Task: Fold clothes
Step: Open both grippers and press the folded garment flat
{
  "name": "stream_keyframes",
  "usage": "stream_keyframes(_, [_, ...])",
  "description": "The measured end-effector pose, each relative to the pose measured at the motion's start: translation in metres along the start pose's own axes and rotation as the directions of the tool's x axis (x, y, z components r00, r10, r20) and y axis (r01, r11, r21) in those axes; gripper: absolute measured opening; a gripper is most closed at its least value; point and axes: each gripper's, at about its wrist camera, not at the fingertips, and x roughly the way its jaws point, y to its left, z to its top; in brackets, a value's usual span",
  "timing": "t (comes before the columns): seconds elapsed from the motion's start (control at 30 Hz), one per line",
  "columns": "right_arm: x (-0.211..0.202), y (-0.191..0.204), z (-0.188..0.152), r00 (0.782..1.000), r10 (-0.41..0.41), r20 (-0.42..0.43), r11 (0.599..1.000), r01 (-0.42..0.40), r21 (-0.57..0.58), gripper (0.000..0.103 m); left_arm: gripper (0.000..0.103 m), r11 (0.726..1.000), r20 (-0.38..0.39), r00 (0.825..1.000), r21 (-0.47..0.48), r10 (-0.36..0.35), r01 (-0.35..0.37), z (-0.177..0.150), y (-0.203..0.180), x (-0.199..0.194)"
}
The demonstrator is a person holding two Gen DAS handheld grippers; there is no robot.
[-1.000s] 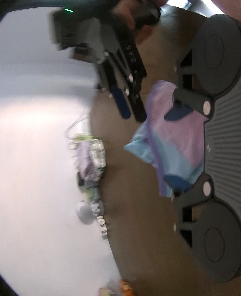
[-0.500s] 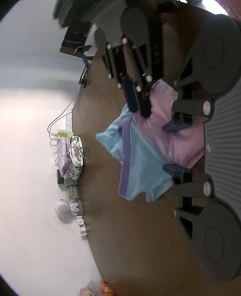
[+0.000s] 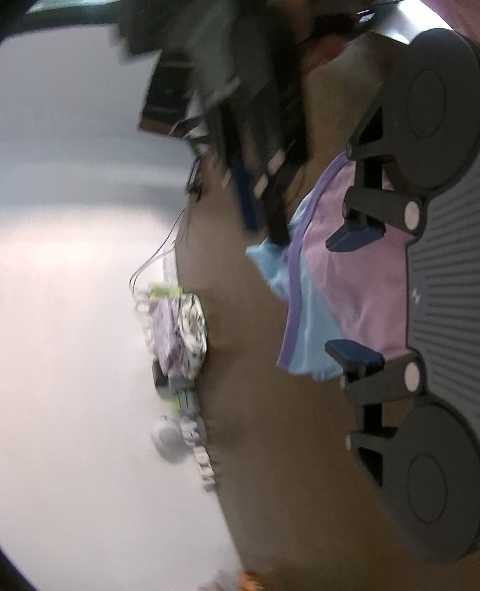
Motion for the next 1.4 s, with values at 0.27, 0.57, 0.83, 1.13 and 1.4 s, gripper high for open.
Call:
stream_keyframes(0.27, [0.041, -0.003, -0.003, 0.99, -0.106, -0.088, 0.987, 0.093, -0.132, 0.017, 0.037, 1.0, -0.052, 0.999, -0.012, 0.009, -0.009, -0.019, -0.003, 0.014])
stream_keyframes(0.57, [0.042, -0.032, -0.013, 0.994, -0.076, -0.083, 0.995, 0.081, 0.057, 0.031, 0.037, 0.999, -0.047, 0.999, -0.052, -0.009, 0.006, -0.026, 0.002, 0.015])
stream_keyframes(0.83, [-0.002, -0.055, -0.01, 0.998, -0.004, 0.067, 0.961, -0.015, 0.276, 0.085, 0.086, 0.989, 0.024, 0.999, -0.149, 0.031, -0.027, -0.016, -0.001, -0.016])
stream_keyframes(1.13, [-0.064, -0.038, -0.029, 0.999, -0.007, 0.05, 0.932, -0.012, 0.363, 0.103, 0.103, 0.957, 0.096, 0.99, -0.28, 0.104, -0.073, -0.014, -0.015, -0.06])
stream_keyframes(1.4, [-0.094, -0.016, -0.058, 0.998, -0.027, -0.048, 0.906, 0.045, 0.42, 0.103, 0.103, 0.926, 0.032, 0.995, -0.37, 0.095, -0.076, -0.04, -0.05, -0.072])
